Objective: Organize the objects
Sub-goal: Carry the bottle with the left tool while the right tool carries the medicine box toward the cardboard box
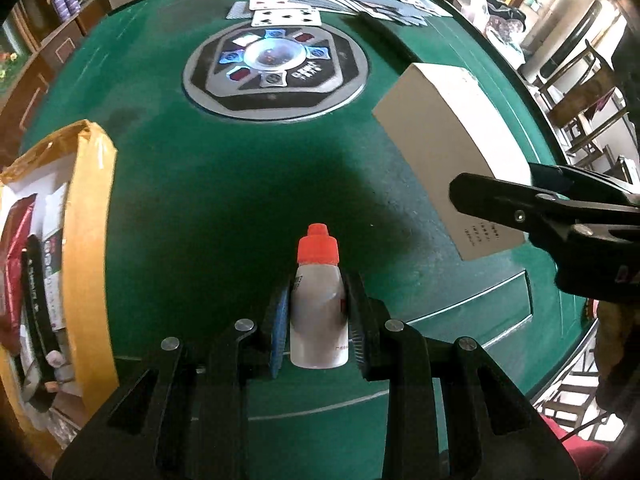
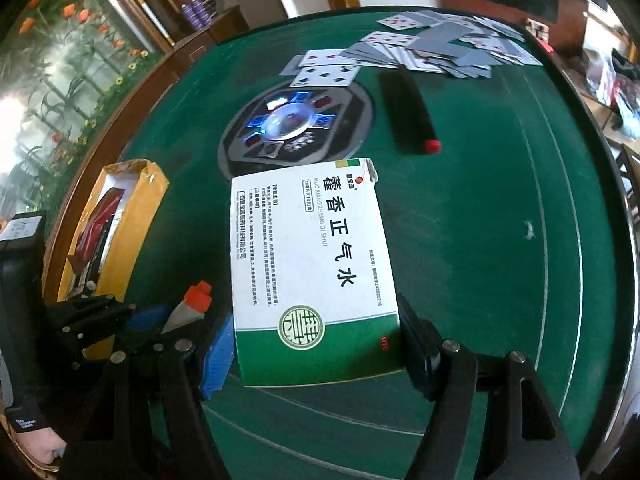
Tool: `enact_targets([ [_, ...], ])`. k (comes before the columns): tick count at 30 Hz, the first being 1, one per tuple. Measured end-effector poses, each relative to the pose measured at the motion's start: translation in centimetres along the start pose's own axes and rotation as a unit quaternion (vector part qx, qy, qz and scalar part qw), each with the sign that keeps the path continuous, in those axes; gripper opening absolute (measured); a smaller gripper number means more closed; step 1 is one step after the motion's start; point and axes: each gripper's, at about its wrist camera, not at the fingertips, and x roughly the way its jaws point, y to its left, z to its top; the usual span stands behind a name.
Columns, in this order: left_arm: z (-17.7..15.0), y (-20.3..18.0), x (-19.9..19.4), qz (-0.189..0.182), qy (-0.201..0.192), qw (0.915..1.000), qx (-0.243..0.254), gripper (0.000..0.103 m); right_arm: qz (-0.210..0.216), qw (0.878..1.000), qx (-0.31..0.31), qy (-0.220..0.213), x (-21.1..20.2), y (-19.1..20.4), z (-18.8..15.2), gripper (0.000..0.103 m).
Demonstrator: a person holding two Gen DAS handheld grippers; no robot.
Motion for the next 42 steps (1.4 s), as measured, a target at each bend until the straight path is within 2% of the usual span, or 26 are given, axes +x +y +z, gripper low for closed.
enact_targets([
  [22, -0.9, 5.2, -3.5, 0.016, -0.035, 0.9984, -0.040, 0.026, 0.028, 0.999, -0.042, 0.003, 2.0, 6.4, 1.6, 0.072],
  [31, -3.0, 9.6, -6.7, 0.002, -0.050, 0.9940, -0.098, 0.026, 0.036, 0.998, -0.053, 0.002, 2.6, 8.5, 1.8, 0.072],
  [34, -4.5, 11.5, -8.2, -0.005, -0.051, 0.9904, -0.128, 0.026, 0.039, 0.998, -0.055, 0.000, 2.6, 8.9, 1.9, 0.072],
  [42, -8.9, 16.6, -11.5, 0.006, -0.047, 0.9789, -0.199, 0.026, 0.042, 0.998, -0.052, 0.000, 2.9, 9.6, 1.8, 0.072],
])
